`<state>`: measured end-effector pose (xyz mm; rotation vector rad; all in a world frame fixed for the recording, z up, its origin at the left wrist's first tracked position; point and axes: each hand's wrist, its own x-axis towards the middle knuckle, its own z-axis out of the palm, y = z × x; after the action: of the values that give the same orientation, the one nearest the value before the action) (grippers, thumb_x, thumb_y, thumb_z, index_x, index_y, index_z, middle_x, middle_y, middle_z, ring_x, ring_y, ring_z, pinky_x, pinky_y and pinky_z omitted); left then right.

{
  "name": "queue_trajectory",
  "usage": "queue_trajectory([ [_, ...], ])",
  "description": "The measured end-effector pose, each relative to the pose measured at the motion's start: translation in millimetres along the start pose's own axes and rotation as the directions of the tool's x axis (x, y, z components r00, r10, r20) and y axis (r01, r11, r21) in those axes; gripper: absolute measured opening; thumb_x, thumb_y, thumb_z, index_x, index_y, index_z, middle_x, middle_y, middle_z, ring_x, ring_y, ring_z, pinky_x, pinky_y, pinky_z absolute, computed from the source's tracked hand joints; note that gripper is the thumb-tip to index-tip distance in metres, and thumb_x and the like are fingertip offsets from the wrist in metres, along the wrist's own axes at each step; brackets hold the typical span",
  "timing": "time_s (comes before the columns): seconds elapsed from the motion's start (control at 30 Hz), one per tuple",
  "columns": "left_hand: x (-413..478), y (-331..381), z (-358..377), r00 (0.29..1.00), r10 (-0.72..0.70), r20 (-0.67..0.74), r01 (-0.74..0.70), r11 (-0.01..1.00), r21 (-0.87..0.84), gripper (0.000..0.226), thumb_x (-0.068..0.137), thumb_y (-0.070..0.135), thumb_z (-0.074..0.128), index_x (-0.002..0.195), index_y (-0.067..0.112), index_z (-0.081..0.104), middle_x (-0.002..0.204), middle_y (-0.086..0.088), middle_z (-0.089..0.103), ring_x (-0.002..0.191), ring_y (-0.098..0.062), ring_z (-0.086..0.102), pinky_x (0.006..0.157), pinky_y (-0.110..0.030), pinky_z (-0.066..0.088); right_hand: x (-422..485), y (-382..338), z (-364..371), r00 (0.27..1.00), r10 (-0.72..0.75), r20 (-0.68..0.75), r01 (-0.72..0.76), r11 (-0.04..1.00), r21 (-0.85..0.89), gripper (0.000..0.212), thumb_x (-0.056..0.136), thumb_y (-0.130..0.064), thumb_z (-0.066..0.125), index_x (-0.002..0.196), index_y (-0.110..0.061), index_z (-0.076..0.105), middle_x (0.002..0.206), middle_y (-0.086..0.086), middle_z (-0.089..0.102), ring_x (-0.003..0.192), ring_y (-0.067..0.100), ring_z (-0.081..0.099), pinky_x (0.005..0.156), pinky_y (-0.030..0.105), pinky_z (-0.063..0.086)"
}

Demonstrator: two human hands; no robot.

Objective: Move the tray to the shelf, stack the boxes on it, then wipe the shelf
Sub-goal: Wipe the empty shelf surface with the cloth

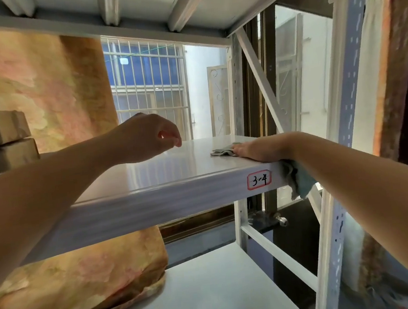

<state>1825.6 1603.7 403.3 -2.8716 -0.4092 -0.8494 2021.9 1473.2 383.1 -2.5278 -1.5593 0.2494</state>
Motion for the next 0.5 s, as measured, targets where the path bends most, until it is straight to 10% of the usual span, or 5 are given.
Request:
queue_trajectory([
  [0.33, -3.4, -4.9, -11.4, 0.993, -0.094, -0.074, 0.087, 0.992, -0.093, 0.019, 0.092, 0.018, 0.056, 0.100, 0.014, 0.073, 0.092, 0.009, 0.063, 0.080, -0.013, 0.061, 0.064, -0.008, 0.038, 1.2, -86.4, 17.0, 0.945, -0.321, 0.064, 0.326, 0.943, -0.074, 0.050, 0.104, -0.037, 0.015, 0.151, -0.021, 0.018, 0.158, 0.001, 0.020, 0.145, 0.018, 0.019, 0.116, 0.033, 0.010],
  [0.5, -10.7, -7.6, -17.6, 0.991, -0.126, 0.036, 0.129, 0.984, -0.122, 0.017, 0.092, 0.022, 0.056, 0.095, 0.021, 0.073, 0.093, 0.005, 0.071, 0.089, -0.031, 0.067, 0.084, -0.043, 0.055, 2.2, -125.7, 27.4, 0.885, -0.461, 0.066, 0.465, 0.881, -0.088, 0.050, 0.105, -0.034, 0.015, 0.151, -0.016, 0.019, 0.159, 0.003, 0.017, 0.146, 0.017, 0.016, 0.115, 0.028, 0.009],
])
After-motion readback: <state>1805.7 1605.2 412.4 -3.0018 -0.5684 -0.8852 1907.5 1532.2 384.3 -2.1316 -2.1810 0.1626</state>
